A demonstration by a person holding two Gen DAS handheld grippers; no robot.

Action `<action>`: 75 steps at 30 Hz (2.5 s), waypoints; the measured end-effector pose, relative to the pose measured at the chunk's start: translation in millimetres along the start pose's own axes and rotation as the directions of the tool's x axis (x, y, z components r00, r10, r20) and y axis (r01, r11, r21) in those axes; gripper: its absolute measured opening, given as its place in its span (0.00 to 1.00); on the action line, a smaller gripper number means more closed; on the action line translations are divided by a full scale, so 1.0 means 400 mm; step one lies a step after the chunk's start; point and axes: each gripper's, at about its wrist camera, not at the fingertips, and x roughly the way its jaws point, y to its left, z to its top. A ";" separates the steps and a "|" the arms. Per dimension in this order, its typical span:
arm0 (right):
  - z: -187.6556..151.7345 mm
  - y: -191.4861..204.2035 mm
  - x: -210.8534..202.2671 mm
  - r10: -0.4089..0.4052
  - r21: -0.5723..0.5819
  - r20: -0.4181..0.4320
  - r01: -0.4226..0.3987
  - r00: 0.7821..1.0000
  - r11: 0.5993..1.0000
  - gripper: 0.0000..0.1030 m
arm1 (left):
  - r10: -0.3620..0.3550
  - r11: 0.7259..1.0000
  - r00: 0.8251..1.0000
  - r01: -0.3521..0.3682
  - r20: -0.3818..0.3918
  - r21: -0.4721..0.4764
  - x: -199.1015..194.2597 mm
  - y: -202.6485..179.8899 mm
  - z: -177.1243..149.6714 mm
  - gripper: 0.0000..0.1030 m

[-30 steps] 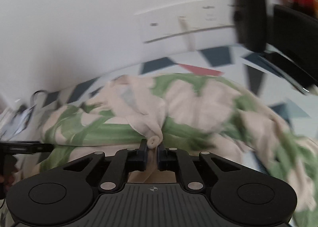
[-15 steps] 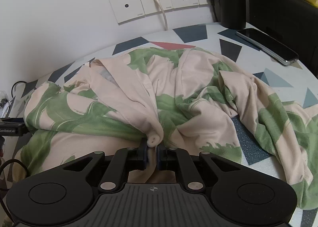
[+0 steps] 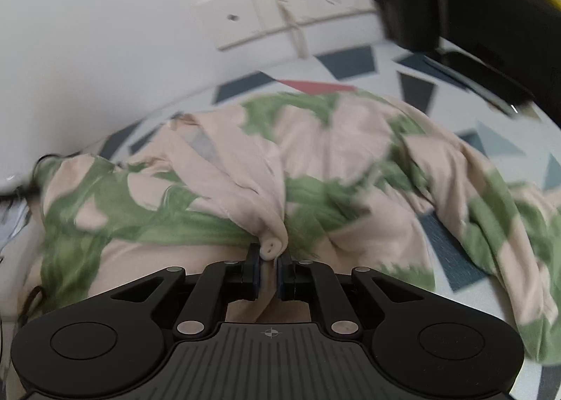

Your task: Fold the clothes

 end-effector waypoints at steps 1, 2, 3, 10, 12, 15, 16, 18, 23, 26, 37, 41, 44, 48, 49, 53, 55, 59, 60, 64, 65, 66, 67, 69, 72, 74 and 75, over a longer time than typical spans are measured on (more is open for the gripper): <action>0.001 0.011 0.002 -0.001 -0.020 -0.004 0.001 1.000 1.000 0.08 | 0.014 1.000 0.999 -0.014 0.029 0.006 -0.027 0.008 0.023 0.01; 0.002 0.021 0.005 -0.003 -0.038 -0.009 0.003 1.000 0.999 0.08 | 0.016 1.000 0.999 -0.017 0.042 0.007 -0.044 0.016 0.038 0.02; 0.002 0.025 0.015 -0.008 -0.040 -0.022 0.007 1.000 0.999 0.08 | 0.013 1.000 0.999 -0.014 0.041 0.011 -0.052 0.020 0.042 0.02; -0.021 0.024 0.041 -0.058 -0.075 -0.040 0.054 0.998 0.996 0.08 | 0.000 0.999 0.995 0.003 -0.100 0.033 0.025 0.018 -0.105 0.74; -0.023 0.017 0.038 -0.070 -0.076 -0.037 0.067 0.997 0.995 0.08 | -0.030 0.999 0.987 0.033 -0.159 0.019 0.053 0.018 -0.147 0.74; -0.026 0.014 0.037 -0.075 -0.075 -0.034 0.072 0.997 0.995 0.08 | -0.035 0.997 0.968 0.052 -0.248 0.063 0.097 0.006 -0.196 0.74; -0.026 0.015 0.036 -0.077 -0.077 -0.034 0.074 0.996 0.994 0.08 | -0.036 0.996 0.963 0.057 -0.266 0.072 0.107 0.004 -0.206 0.74; -0.028 0.017 0.035 -0.082 -0.081 -0.033 0.079 0.996 0.994 0.08 | -0.056 0.996 0.955 0.072 -0.291 0.046 0.120 0.008 -0.217 0.74; -0.036 0.010 0.021 -0.096 -0.061 -0.028 0.094 0.995 0.994 0.08 | -0.062 0.998 0.964 0.063 -0.260 -0.005 0.147 -0.014 -0.209 0.77; -0.038 0.014 0.020 -0.103 -0.053 -0.024 0.101 0.994 0.993 0.08 | -0.052 0.996 0.969 0.067 -0.242 0.055 0.168 -0.064 -0.204 0.73; -0.036 0.006 0.018 -0.103 -0.030 -0.024 0.102 0.994 0.994 0.07 | -0.138 0.990 0.990 0.139 -0.043 0.029 0.028 0.000 -0.070 0.04; -0.034 0.008 0.023 -0.108 -0.030 -0.025 0.107 0.994 0.994 0.07 | 0.000 0.987 0.992 -0.020 0.127 0.157 -0.093 0.040 0.038 0.04; -0.032 0.007 0.026 -0.106 -0.035 -0.026 0.105 0.994 0.994 0.08 | 0.105 0.986 0.978 -0.126 0.180 0.108 -0.130 0.102 0.081 0.04; -0.031 0.008 0.029 -0.105 -0.032 -0.025 0.104 0.994 0.994 0.08 | 0.155 0.988 0.986 -0.155 0.062 -0.003 -0.080 0.165 0.030 0.40; -0.031 0.008 0.029 -0.105 -0.033 -0.025 0.104 0.994 0.994 0.08 | 0.140 0.990 0.990 -0.140 0.013 -0.006 -0.060 0.168 0.002 0.70; -0.030 0.006 0.028 -0.101 -0.034 -0.027 0.100 0.994 0.994 0.08 | 0.161 0.984 0.979 -0.149 -0.123 0.100 -0.002 0.136 -0.116 0.82; -0.029 0.007 0.029 -0.103 -0.038 -0.028 0.102 0.994 0.994 0.08 | 0.150 0.984 0.971 -0.126 -0.188 0.129 0.012 0.123 -0.162 0.82; -0.028 0.010 0.030 -0.106 -0.044 -0.029 0.104 0.994 0.994 0.08 | 0.117 0.983 0.953 -0.071 -0.278 0.171 0.050 0.074 -0.228 0.91; -0.028 0.011 0.031 -0.107 -0.045 -0.028 0.105 0.994 0.993 0.08 | 0.129 0.979 0.949 -0.076 -0.289 0.188 0.063 0.062 -0.238 0.91; -0.029 0.014 0.033 -0.111 -0.051 -0.028 0.109 0.993 0.993 0.09 | 0.150 0.980 0.946 -0.102 -0.288 0.173 0.090 0.043 -0.251 0.99; -0.029 0.014 0.033 -0.111 -0.052 -0.027 0.110 0.993 0.993 0.09 | 0.149 0.982 0.946 -0.109 -0.287 0.153 0.097 0.044 -0.251 1.00; -0.030 0.014 0.033 -0.111 -0.053 -0.027 0.110 0.993 0.993 0.09 | 0.139 0.987 0.947 -0.108 -0.289 0.122 0.105 0.049 -0.252 1.00; -0.031 0.014 0.033 -0.112 -0.054 -0.026 0.110 0.993 0.992 0.09 | 0.124 0.991 0.948 -0.103 -0.292 0.087 0.112 0.055 -0.252 1.00; -0.031 0.015 0.033 -0.113 -0.055 -0.025 0.112 0.993 0.992 0.09 | 0.092 0.996 0.949 -0.094 -0.302 0.009 0.124 0.072 -0.256 1.00; -0.033 0.016 0.032 -0.116 -0.056 -0.022 0.114 0.993 0.992 0.09 | 0.097 0.994 0.953 -0.105 -0.289 -0.013 0.134 0.073 -0.260 1.00; -0.033 0.016 0.032 -0.116 -0.054 -0.021 0.114 0.993 0.992 0.09 | 0.100 0.994 0.954 -0.108 -0.283 -0.015 0.137 0.070 -0.262 1.00; -0.033 0.016 0.031 -0.115 -0.052 -0.020 0.113 0.993 0.992 0.09 | 0.101 0.994 0.955 -0.110 -0.280 -0.017 0.138 0.069 -0.262 1.00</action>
